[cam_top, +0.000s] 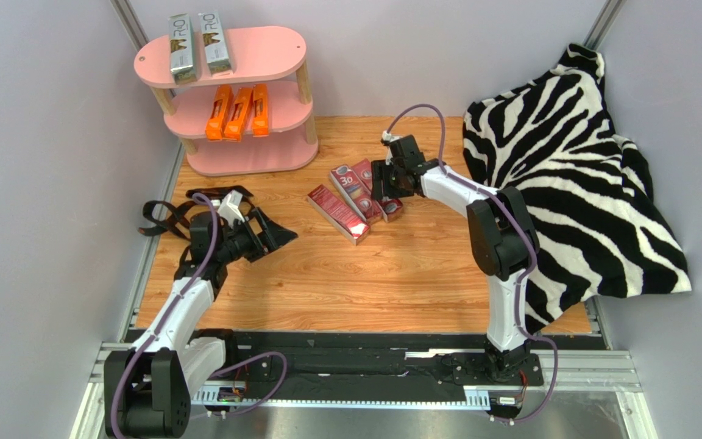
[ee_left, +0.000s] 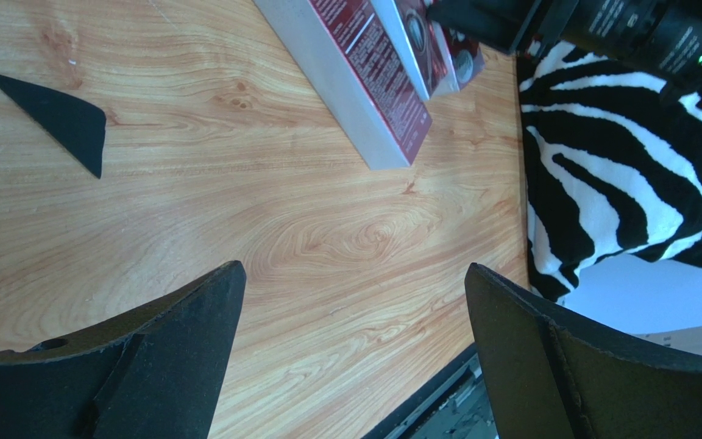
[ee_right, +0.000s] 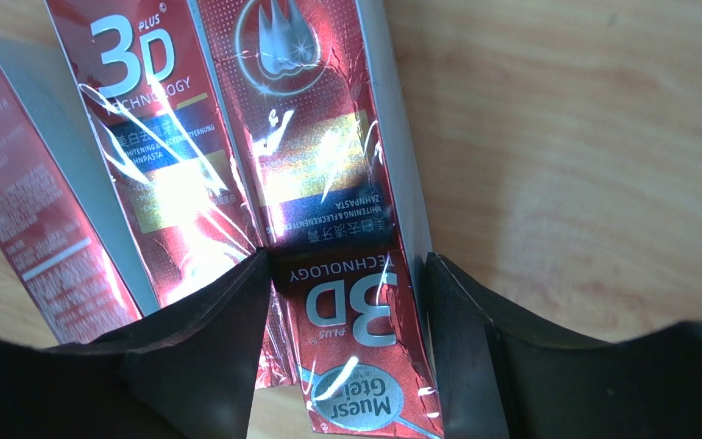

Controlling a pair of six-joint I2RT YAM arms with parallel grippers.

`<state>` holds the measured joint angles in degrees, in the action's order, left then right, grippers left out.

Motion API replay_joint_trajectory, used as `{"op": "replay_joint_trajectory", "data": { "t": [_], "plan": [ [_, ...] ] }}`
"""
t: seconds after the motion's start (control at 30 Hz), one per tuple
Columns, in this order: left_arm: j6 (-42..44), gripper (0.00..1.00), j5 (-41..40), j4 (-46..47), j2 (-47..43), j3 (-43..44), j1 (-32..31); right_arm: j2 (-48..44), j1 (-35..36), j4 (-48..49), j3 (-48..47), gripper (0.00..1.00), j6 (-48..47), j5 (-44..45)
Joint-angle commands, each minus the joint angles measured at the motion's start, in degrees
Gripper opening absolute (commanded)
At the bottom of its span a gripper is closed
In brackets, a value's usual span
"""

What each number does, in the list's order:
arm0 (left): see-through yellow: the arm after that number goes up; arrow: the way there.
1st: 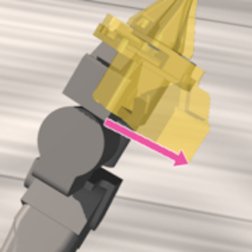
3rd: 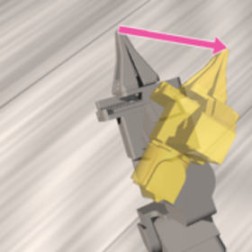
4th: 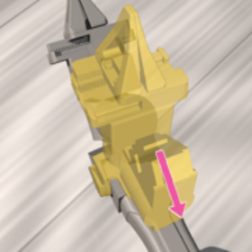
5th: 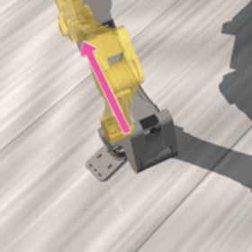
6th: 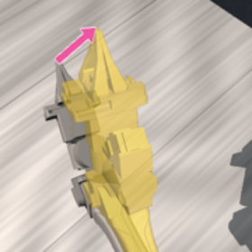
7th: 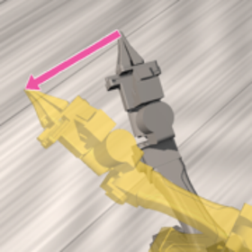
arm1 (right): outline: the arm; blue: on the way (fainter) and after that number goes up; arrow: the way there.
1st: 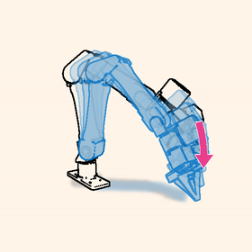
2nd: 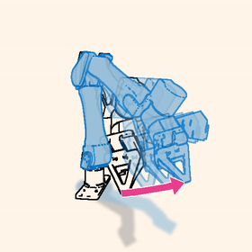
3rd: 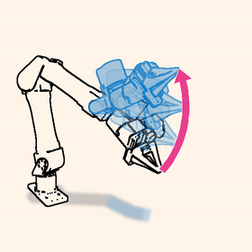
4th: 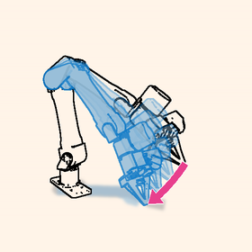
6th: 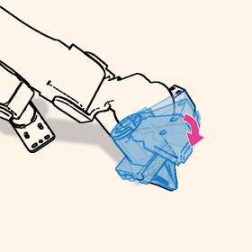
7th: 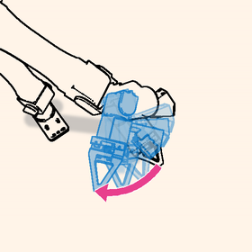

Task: Place and organize the toothpastes onto the shelf
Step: Pick up the toothpaste from the center of the board.

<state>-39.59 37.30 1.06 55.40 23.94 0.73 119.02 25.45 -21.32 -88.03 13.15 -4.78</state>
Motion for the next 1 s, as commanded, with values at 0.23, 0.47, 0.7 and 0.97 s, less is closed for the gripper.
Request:
{"op": "replay_joint_trajectory", "data": {
  "t": [0.23, 0.47, 0.7, 0.97],
  "plan": [
    [0.5, 0.99, 0.8, -2.2, -5.9, -1.3, -0.1, -16.3, 4.4, -6.9, 23.3, 0.54, 5.6, 4.6],
    [0.1, 0.99, 1.0, -2.0, -6.2, -2.1, -0.1, -24.0, 6.7, -7.3, 30.3, 0.67, 8.3, 7.6],
    [-0.1, 0.99, 1.4, -1.7, -6.1, -2.3, -0.2, -23.2, 6.7, -8.3, 27.2, 0.73, 7.9, 12.5],
    [0.6, 0.99, 1.3, -1.9, -5.7, -2.5, -0.1, -21.5, 6.3, -7.2, 24.4, 0.72, 7.8, 9.3]
  ]
}}
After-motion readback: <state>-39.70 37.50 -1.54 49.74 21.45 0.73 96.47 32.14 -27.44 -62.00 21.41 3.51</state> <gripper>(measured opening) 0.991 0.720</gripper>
